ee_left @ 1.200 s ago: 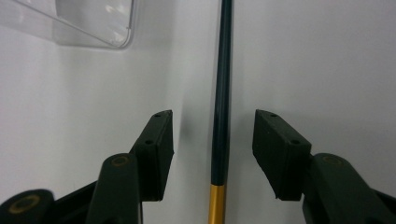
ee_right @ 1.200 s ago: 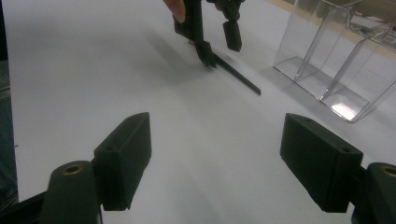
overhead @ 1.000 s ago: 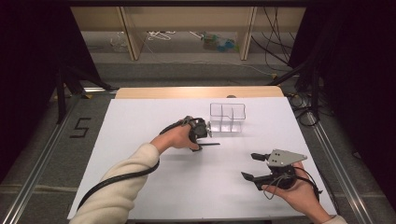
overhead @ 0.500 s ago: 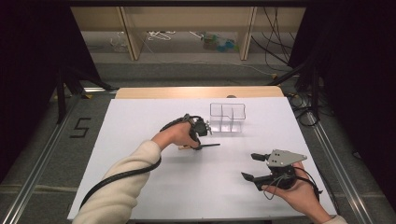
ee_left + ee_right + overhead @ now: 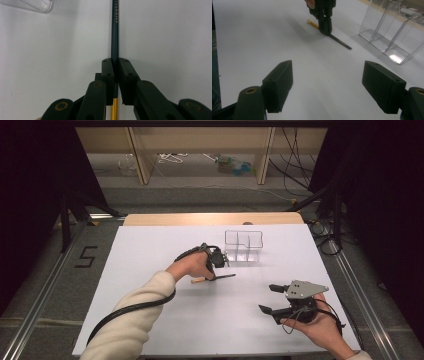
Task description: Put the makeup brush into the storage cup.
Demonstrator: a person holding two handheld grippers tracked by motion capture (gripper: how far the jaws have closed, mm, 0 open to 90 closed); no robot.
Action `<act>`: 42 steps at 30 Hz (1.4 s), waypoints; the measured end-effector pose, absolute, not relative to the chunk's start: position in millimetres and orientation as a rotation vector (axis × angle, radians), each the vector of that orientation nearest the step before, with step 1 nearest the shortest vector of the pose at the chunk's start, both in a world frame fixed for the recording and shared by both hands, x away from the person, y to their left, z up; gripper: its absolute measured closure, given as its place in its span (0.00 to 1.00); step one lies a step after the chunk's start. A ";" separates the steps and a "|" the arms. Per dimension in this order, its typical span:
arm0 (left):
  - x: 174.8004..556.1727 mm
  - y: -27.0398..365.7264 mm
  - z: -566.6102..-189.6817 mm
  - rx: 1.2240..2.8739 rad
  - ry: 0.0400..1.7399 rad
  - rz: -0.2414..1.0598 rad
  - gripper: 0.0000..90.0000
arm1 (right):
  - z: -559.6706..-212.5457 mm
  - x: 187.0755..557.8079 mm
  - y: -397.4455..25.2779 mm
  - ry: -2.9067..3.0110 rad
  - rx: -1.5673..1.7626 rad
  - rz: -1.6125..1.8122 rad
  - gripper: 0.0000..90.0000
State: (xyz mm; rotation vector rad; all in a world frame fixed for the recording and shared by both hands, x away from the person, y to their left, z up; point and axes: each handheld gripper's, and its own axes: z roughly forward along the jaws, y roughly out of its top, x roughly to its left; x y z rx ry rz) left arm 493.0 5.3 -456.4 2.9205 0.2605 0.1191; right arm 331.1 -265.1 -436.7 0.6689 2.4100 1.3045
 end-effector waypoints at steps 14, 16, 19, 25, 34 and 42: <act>485.9 3.9 -453.7 2.931 0.176 0.175 0.92 | -437.3 331.9 -265.2 2.411 0.668 1.304 0.29; 483.8 4.1 -450.8 2.934 0.154 0.187 0.92 | -437.4 332.3 -265.3 2.416 0.666 1.302 0.29; 480.3 4.9 -446.1 2.935 0.123 0.206 0.92 | -437.8 332.4 -264.8 2.419 0.664 1.304 0.29; 474.6 10.7 -438.8 2.940 0.080 0.226 0.92 | -437.9 332.2 -264.4 2.422 0.665 1.300 0.29; 463.8 14.4 -431.2 2.943 0.017 0.236 0.92 | -438.3 333.1 -263.7 2.425 0.662 1.303 0.29; 451.4 15.1 -422.1 2.942 -0.038 0.244 0.92 | -439.6 334.7 -261.9 2.414 0.653 1.317 0.30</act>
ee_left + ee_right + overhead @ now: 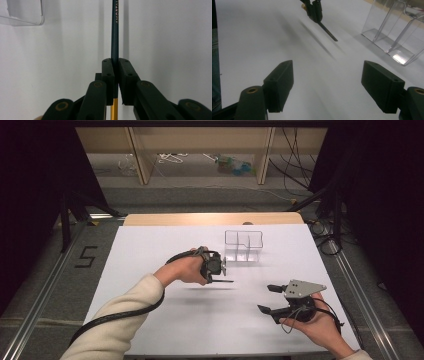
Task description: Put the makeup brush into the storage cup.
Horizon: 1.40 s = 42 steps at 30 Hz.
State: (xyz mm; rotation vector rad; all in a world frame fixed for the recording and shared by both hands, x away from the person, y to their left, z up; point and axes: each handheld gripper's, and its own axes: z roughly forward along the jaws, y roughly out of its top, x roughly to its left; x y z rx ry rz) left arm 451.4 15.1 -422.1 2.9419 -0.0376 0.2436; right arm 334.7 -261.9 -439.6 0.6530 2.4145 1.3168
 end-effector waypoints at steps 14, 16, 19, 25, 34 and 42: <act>427.5 14.2 -405.1 2.936 -0.148 0.258 0.92 | -439.6 338.5 -258.6 2.460 0.626 1.326 0.30; 424.5 14.5 -402.7 2.937 -0.160 0.263 0.92 | -439.8 339.6 -257.5 2.460 0.614 1.334 0.30; 420.0 14.8 -399.8 2.936 -0.169 0.263 0.92 | -440.0 340.3 -255.1 2.467 0.610 1.337 0.30; 411.1 11.5 -395.3 2.934 -0.214 0.260 0.92 | -440.2 341.8 -249.6 2.481 0.594 1.354 0.32; 399.4 3.6 -391.5 2.932 -0.282 0.262 0.92 | -439.3 342.8 -241.8 2.489 0.563 1.384 0.32; 390.9 -4.4 -388.4 2.922 -0.335 0.261 0.92 | -437.1 343.3 -233.3 2.498 0.517 1.399 0.32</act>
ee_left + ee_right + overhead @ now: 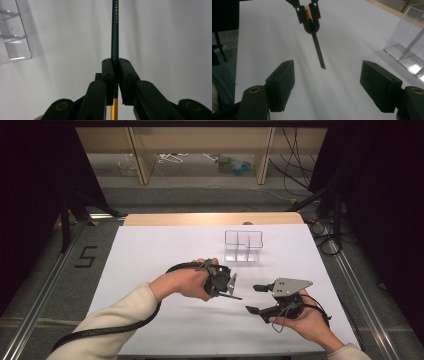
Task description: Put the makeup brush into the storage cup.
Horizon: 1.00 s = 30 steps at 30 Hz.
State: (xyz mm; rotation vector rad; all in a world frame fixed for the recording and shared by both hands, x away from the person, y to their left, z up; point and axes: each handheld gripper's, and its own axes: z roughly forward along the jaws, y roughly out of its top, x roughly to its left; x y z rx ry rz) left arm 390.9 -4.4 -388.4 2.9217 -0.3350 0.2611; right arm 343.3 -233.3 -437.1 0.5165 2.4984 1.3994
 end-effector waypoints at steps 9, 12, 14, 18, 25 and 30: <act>383.4 -14.2 -384.0 2.887 -0.418 0.245 0.92 | -437.8 345.1 -221.8 2.505 0.445 1.415 0.36; 379.7 -16.6 -382.2 2.887 -0.411 0.242 0.92 | -438.7 346.3 -218.7 2.523 0.433 1.407 0.37; 377.8 -18.1 -381.1 2.887 -0.417 0.241 0.92 | -440.2 347.2 -216.4 2.525 0.424 1.409 0.39; 373.8 -20.5 -378.6 2.870 -0.411 0.259 0.92 | -441.6 347.9 -212.7 2.538 0.420 1.410 0.45; 371.4 -25.6 -375.3 2.866 -0.474 0.259 0.92 | -443.2 349.1 -209.9 2.558 0.405 1.408 0.53; 369.6 -26.5 -374.4 2.866 -0.472 0.271 0.92 | -443.1 349.7 -208.9 2.581 0.390 1.394 0.57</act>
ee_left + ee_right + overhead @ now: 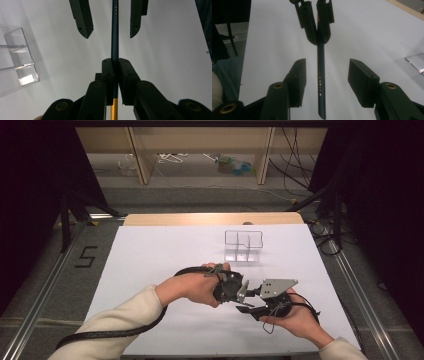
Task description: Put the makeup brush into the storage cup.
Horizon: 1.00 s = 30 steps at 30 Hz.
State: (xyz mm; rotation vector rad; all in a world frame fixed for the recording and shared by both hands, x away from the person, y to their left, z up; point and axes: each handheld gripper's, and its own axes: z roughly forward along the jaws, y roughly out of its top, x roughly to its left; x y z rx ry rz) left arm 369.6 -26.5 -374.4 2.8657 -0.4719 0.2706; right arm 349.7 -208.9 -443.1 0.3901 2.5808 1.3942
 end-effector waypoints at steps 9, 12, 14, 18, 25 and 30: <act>368.3 -28.1 -373.2 2.867 -0.475 0.284 0.92 | -442.5 349.2 -207.8 2.609 0.380 1.390 0.69; 367.8 -28.7 -373.3 2.866 -0.472 0.286 0.92 | -444.0 349.3 -206.6 2.602 0.364 1.387 0.72; 367.6 -29.4 -373.5 2.865 -0.472 0.283 0.92 | -443.8 349.0 -206.2 2.607 0.366 1.385 0.73; 366.9 -30.7 -373.5 2.867 -0.471 0.294 0.92 | -443.3 349.3 -206.2 2.595 0.368 1.384 0.78; 365.8 -32.7 -375.9 2.853 -0.424 0.278 0.92 | -441.8 348.3 -206.7 2.604 0.384 1.376 0.87; 365.5 -33.9 -376.8 2.848 -0.408 0.289 0.92 | -442.0 347.5 -206.4 2.592 0.386 1.378 0.93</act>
